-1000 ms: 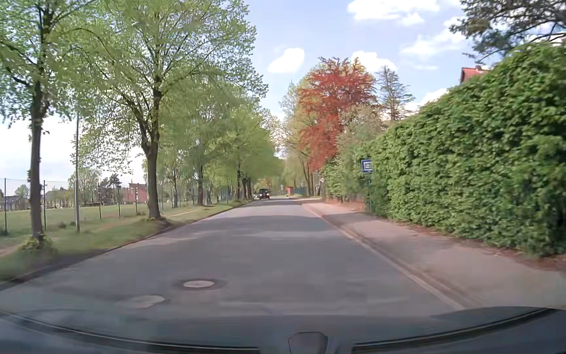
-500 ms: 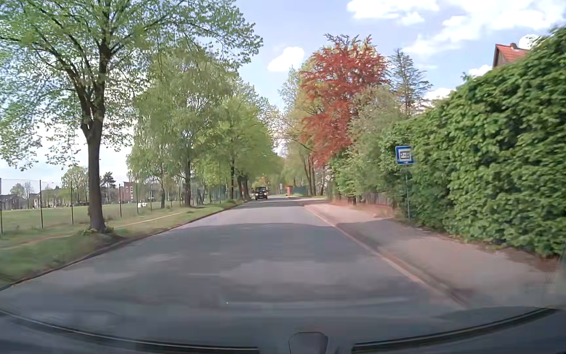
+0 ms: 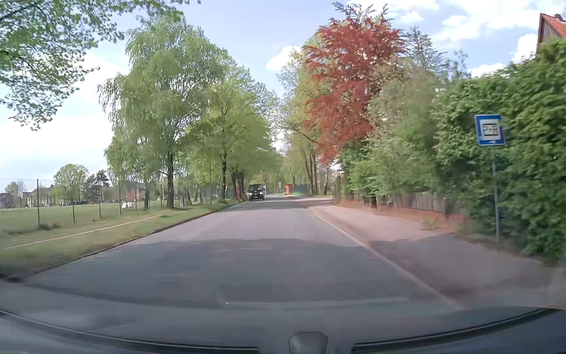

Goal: Follow the waypoints while adhering to traffic rules and regulations

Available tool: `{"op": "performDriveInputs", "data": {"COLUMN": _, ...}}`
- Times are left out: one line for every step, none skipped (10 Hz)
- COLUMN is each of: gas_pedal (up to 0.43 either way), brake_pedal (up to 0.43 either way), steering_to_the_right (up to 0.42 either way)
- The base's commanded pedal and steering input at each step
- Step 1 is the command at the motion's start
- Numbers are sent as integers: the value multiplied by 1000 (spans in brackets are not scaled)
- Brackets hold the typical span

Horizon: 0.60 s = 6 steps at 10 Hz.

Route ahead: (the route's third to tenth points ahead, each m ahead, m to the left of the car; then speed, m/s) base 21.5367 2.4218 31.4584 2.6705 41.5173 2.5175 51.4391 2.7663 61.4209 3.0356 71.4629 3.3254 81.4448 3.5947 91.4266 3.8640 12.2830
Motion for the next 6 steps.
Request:
{"op": "performDriveInputs", "data": {"gas_pedal": 118, "brake_pedal": 0, "steering_to_the_right": -3}}
{"op": "performDriveInputs", "data": {"gas_pedal": 118, "brake_pedal": 0, "steering_to_the_right": -3}}
{"op": "performDriveInputs", "data": {"gas_pedal": 118, "brake_pedal": 0, "steering_to_the_right": -4}}
{"op": "performDriveInputs", "data": {"gas_pedal": 118, "brake_pedal": 0, "steering_to_the_right": -5}}
{"op": "performDriveInputs", "data": {"gas_pedal": 118, "brake_pedal": 0, "steering_to_the_right": -5}}
{"op": "performDriveInputs", "data": {"gas_pedal": 118, "brake_pedal": 0, "steering_to_the_right": -5}}
